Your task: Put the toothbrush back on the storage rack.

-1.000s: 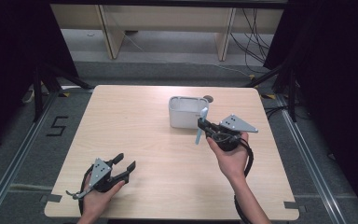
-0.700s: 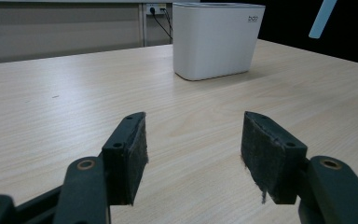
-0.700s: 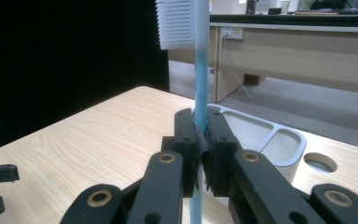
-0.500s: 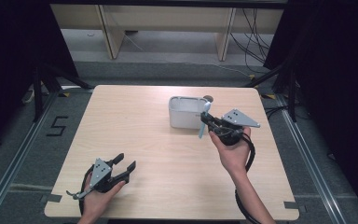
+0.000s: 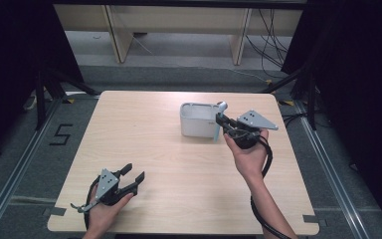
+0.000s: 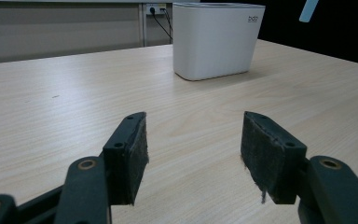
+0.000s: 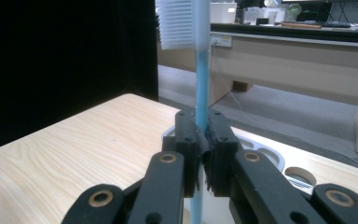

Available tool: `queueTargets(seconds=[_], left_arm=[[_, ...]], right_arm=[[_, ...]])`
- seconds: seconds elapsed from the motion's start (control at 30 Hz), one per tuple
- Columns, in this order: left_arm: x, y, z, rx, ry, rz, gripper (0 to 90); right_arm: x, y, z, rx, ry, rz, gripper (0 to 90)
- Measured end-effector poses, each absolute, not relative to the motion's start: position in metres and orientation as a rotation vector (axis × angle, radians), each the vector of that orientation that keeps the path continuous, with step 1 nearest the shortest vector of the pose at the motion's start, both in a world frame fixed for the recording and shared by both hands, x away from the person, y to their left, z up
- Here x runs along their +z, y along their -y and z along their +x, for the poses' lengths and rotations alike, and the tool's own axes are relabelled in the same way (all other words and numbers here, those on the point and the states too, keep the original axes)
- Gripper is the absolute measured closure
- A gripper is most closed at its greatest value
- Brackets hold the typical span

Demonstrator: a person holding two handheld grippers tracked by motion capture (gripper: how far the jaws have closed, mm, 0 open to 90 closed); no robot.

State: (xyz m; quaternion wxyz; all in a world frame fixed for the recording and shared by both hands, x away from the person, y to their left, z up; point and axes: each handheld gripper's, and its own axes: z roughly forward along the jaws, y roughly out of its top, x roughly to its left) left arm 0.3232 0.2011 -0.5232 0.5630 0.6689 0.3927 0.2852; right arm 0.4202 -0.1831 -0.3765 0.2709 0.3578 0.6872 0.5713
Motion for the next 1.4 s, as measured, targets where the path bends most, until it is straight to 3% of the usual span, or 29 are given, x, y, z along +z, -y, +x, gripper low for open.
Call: queueTargets(seconds=[1.4], left_arm=[[-0.523, -0.200, 0.322, 0.684, -0.922, 1.575, 40.7]], right_arm=[[-0.361, 0.185, 0.444, 1.530, -1.761, 1.013, 85.1]])
